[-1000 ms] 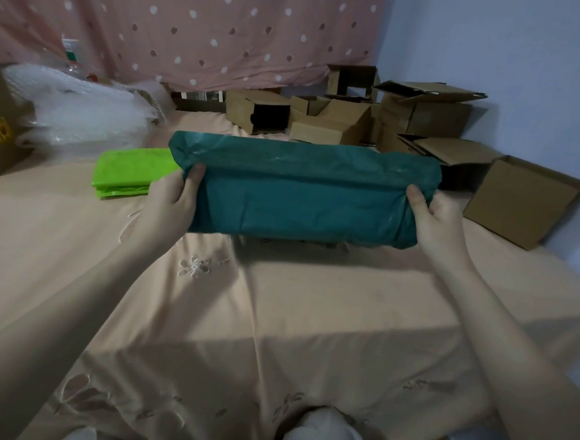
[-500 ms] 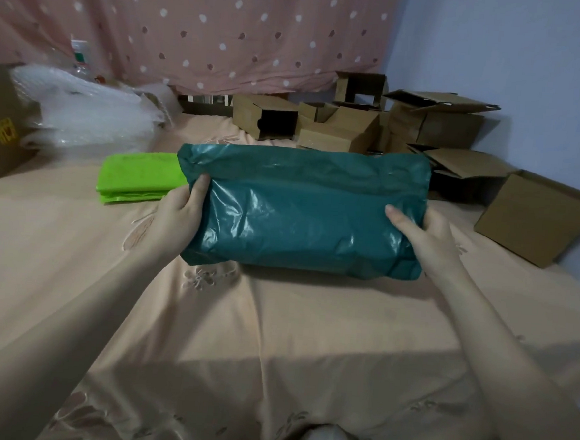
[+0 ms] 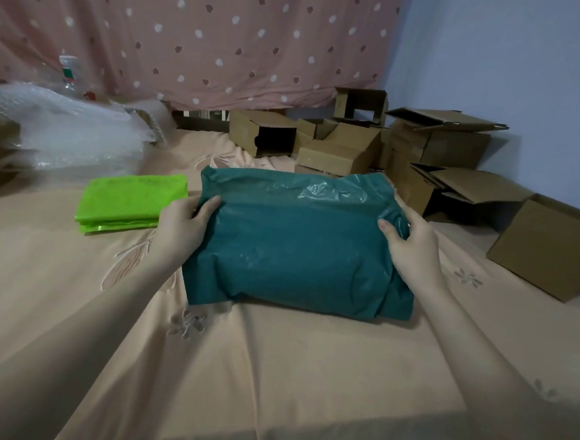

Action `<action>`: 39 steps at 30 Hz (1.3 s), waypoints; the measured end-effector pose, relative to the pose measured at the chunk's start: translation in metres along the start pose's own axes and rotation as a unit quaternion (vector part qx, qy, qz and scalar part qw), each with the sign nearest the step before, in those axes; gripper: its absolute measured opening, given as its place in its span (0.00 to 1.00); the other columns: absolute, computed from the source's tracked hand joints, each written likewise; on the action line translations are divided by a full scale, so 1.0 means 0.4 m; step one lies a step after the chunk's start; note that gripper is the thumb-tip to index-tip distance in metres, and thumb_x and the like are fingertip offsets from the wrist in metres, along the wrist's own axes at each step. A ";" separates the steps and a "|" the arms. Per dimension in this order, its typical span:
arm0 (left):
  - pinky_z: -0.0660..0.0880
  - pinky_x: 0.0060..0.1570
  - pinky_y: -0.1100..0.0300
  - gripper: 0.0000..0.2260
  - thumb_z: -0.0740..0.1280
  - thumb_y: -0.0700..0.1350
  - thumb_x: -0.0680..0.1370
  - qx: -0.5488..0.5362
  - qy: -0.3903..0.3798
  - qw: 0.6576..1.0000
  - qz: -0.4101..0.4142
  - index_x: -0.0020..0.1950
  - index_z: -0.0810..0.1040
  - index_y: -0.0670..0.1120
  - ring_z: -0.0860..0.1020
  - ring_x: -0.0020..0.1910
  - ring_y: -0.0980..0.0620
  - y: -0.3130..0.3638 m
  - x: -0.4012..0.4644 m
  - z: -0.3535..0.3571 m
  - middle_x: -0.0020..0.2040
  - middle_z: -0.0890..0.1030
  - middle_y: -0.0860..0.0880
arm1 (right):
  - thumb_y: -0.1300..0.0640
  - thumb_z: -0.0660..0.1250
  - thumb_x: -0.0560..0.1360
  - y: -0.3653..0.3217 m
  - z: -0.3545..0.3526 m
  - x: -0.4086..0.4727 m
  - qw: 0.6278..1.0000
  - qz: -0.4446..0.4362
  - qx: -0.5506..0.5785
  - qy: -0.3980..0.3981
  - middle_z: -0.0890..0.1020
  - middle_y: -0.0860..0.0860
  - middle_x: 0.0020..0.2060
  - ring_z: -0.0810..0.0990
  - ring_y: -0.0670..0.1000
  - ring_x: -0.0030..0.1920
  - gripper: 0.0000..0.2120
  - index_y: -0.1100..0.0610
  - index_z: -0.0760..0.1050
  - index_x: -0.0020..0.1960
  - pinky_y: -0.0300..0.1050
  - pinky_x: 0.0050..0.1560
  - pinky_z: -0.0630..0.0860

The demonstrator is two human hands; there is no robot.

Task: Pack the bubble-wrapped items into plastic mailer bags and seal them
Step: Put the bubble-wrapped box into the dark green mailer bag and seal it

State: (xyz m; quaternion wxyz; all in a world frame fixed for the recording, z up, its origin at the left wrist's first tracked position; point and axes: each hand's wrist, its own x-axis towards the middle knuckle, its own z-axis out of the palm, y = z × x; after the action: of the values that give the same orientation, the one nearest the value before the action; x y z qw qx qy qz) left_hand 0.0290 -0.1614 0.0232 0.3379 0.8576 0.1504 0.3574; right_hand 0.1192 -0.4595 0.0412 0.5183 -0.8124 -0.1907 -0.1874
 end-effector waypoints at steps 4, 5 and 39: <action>0.68 0.36 0.53 0.20 0.61 0.51 0.80 0.002 -0.016 1.000 -0.004 0.39 0.75 0.35 0.75 0.35 0.42 -0.032 0.038 0.034 0.34 0.79 0.40 | 0.53 0.56 0.81 0.024 0.027 0.041 0.999 0.034 0.008 0.001 0.77 0.49 0.47 0.74 0.47 0.50 0.16 0.62 0.75 0.60 0.46 0.56 0.71; 0.68 0.35 0.51 0.20 0.61 0.51 0.80 0.002 -0.016 1.000 -0.007 0.39 0.74 0.34 0.76 0.36 0.41 -0.041 0.047 0.042 0.35 0.79 0.38 | 0.52 0.55 0.81 0.033 0.032 0.052 0.999 0.043 -0.001 0.002 0.78 0.50 0.47 0.75 0.49 0.49 0.16 0.61 0.76 0.58 0.47 0.54 0.71; 0.70 0.49 0.59 0.17 0.60 0.55 0.79 -0.125 -0.220 0.939 -0.233 0.52 0.77 0.42 0.77 0.49 0.47 -0.069 0.198 0.173 0.49 0.79 0.45 | 0.52 0.63 0.76 0.156 0.108 0.199 0.967 0.238 -0.035 -0.082 0.77 0.56 0.37 0.76 0.55 0.41 0.11 0.59 0.73 0.40 0.46 0.42 0.68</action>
State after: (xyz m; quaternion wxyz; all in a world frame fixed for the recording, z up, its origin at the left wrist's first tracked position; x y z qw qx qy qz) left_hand 0.1333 -0.1347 0.0090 0.5411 0.8066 0.2216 0.0870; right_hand 0.2235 -0.4352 0.0163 0.5016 -0.8646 -0.0276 0.0022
